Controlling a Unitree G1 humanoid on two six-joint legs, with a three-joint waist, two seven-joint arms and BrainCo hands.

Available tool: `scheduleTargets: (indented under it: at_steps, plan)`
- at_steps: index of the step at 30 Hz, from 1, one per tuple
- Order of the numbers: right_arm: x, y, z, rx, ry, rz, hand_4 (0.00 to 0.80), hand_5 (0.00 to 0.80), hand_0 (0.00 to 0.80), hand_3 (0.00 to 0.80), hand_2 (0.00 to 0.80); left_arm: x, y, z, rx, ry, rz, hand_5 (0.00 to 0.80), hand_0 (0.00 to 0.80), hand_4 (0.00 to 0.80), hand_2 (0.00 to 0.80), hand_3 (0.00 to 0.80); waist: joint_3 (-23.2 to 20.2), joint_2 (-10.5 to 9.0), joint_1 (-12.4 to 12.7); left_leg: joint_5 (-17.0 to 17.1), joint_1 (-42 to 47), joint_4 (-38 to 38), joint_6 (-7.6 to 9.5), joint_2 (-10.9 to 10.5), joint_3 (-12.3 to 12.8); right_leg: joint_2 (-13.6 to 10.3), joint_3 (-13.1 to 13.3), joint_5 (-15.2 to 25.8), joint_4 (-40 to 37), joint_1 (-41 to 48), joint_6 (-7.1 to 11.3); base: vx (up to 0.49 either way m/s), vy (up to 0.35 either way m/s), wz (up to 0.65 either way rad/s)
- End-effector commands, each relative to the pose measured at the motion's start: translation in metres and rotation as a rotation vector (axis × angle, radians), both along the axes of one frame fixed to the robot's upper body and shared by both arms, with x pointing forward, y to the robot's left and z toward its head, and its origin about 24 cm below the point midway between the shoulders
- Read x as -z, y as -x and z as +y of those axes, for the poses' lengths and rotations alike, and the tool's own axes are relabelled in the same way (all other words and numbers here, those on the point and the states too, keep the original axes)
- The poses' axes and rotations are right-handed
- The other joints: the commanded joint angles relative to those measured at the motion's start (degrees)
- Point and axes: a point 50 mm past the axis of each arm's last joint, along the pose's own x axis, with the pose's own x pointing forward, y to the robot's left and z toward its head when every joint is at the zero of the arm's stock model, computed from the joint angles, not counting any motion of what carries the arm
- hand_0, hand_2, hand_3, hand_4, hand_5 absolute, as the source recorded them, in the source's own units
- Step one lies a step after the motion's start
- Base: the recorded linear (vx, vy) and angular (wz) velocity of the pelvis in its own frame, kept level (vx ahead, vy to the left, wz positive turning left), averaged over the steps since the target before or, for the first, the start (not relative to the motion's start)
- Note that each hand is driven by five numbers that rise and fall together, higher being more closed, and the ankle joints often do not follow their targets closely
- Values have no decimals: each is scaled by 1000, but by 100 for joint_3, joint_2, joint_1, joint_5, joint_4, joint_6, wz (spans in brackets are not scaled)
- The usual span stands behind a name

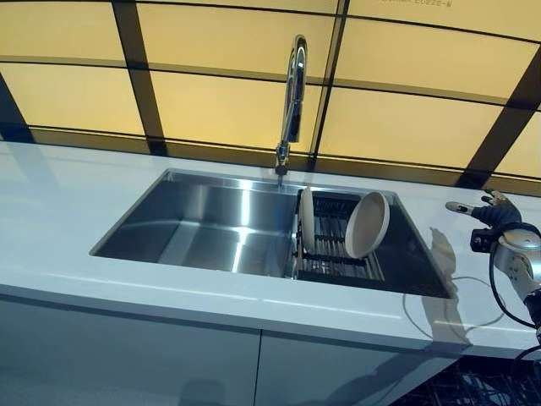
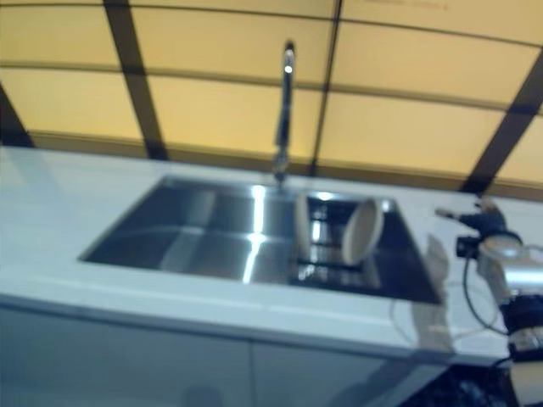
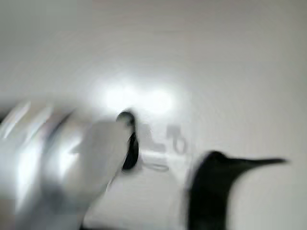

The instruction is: Take plates into dishwasher

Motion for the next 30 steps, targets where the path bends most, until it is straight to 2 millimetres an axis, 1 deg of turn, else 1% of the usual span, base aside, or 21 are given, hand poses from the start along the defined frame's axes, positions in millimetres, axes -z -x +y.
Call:
scheduleTargets:
  at_steps: [1,4,14,20,25,30]
  plan:
    - [-46,-8,18,-63,79,-107,0,0,0,0,0,-2,12,14,96,-61,70,0,0,0,0,0,-131,-49,144,-472,13,19,274,-316,137,-184,-72,-271,261,-154,479,36,-4,8]
    - [-46,-11,29,-90,57,-123,0,0,0,0,0,-3,10,16,93,-68,64,0,0,0,0,0,-11,-28,134,-471,-36,39,281,-309,133,-216,-49,-264,318,-253,494,13,3,4]
    - [-48,-17,46,-129,24,-143,0,0,0,0,0,-3,6,14,121,-64,50,0,0,0,0,0,194,-30,156,-495,-94,95,292,-276,121,-262,-34,-243,396,-354,531,3,0,0]
    - [-48,-18,48,-118,19,-141,0,0,0,0,0,-4,8,16,121,-75,60,0,0,0,0,0,228,-63,198,-494,-83,79,303,-264,106,-264,-59,-247,418,-341,549,25,-13,2]
    - [-53,-20,51,-122,9,-147,0,0,0,0,0,-4,11,17,115,-82,73,0,0,0,0,0,287,-56,212,-480,-118,68,300,-261,85,-253,-67,-246,422,-378,535,0,0,0]
    - [-58,-23,58,-134,17,-154,0,0,0,0,0,-3,11,14,123,-79,71,0,0,0,0,0,350,-42,224,-461,-159,61,276,-259,72,-242,-79,-256,380,-367,513,4,-1,1]
